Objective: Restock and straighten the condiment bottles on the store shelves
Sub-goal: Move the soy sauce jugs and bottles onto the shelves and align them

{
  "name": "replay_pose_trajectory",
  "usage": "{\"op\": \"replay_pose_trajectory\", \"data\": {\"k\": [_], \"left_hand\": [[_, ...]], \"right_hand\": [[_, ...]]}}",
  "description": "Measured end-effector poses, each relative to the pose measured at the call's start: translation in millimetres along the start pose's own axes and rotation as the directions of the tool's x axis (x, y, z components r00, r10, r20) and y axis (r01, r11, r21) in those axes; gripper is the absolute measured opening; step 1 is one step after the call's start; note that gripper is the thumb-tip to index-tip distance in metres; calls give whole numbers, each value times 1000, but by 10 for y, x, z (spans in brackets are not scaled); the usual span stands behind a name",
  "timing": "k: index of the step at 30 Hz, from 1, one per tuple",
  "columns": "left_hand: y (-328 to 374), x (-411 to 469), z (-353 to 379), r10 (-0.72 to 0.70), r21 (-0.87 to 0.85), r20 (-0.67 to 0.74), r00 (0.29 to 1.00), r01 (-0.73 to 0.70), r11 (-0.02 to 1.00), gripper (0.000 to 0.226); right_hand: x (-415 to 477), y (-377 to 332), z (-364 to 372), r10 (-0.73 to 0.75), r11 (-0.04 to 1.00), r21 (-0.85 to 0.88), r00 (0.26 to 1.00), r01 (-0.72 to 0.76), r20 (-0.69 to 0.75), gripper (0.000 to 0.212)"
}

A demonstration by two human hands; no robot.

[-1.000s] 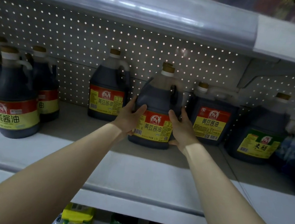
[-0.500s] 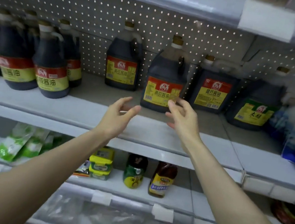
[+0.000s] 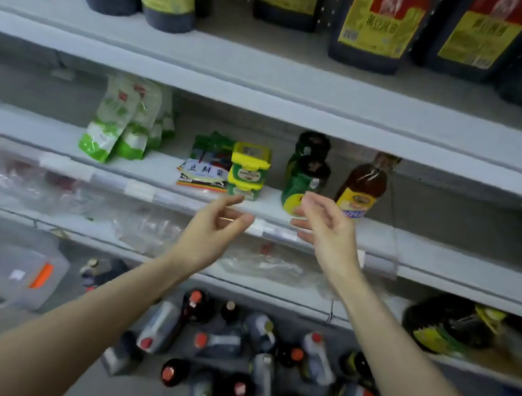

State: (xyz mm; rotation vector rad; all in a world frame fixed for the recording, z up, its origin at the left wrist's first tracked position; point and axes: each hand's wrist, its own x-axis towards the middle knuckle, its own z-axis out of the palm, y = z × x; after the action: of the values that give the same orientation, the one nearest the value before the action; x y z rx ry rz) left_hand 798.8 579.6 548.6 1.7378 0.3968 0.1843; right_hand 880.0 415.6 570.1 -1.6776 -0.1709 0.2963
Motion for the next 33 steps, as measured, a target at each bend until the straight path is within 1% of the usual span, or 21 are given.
{"op": "replay_pose_trajectory", "data": {"k": [2, 4, 9, 11, 13, 15, 17, 19, 22, 24, 27, 30, 33], "left_hand": [[-421, -172, -85, -56, 18, 20, 998, 56, 998, 36], [-809, -353, -143, -130, 31, 48, 990, 128, 991, 36], [-1927, -794, -126, -281, 78, 79, 957, 275, 958, 27], [-2338, -991, -55, -343, 89, 103, 934, 335, 938, 23], [-2762, -1172, 37, -394, 108, 126, 911, 382, 918, 11], [-3157, -1320, 117, -439, 135, 107, 892, 424, 895, 13], [-3492, -1440, 181, -496, 157, 81, 864, 481, 863, 8], [-3883, -1517, 222, -552, 169, 60, 832, 536, 827, 8], [-4448, -1618, 297, -614, 202, 36, 789, 596, 777, 19], [-4787, -1684, 354, -645, 182, 22, 764, 631, 754, 25], [-5164, -1747, 403, -684, 162, 9, 730, 673, 721, 30], [-5461, -1803, 413, -708, 170, 17, 706, 695, 698, 31], [-5682, -1833, 420, -727, 175, 25, 686, 713, 679, 33]], "right_hand": [[-201, 423, 156, 61, 998, -4, 998, -61, -15, 6], [-411, 832, 275, 125, 992, -30, 992, -126, -22, 8], [-976, 2010, 583, 251, 960, -118, 967, -253, -31, 12], [-1185, 2498, 658, 328, 937, -117, 944, -330, -40, 11], [-1376, 2994, 717, 398, 908, -118, 915, -403, -61, 10], [-1549, 3424, 775, 481, 867, -116, 874, -485, -64, 10], [-1699, 3782, 836, 553, 824, -112, 831, -556, -61, 8], [-1807, 4151, 903, 584, 802, -121, 810, -585, -52, 4], [-1946, 4697, 985, 644, 753, -138, 763, -644, -47, 15], [-2056, 5051, 1036, 663, 729, -178, 747, -661, -60, 19], [-2140, 5463, 1186, 685, 694, -225, 723, -684, -89, 24], [-2154, 5779, 1367, 686, 692, -239, 724, -681, -75, 29], [-2129, 6054, 1477, 734, 638, -261, 675, -725, -80, 39]]}}
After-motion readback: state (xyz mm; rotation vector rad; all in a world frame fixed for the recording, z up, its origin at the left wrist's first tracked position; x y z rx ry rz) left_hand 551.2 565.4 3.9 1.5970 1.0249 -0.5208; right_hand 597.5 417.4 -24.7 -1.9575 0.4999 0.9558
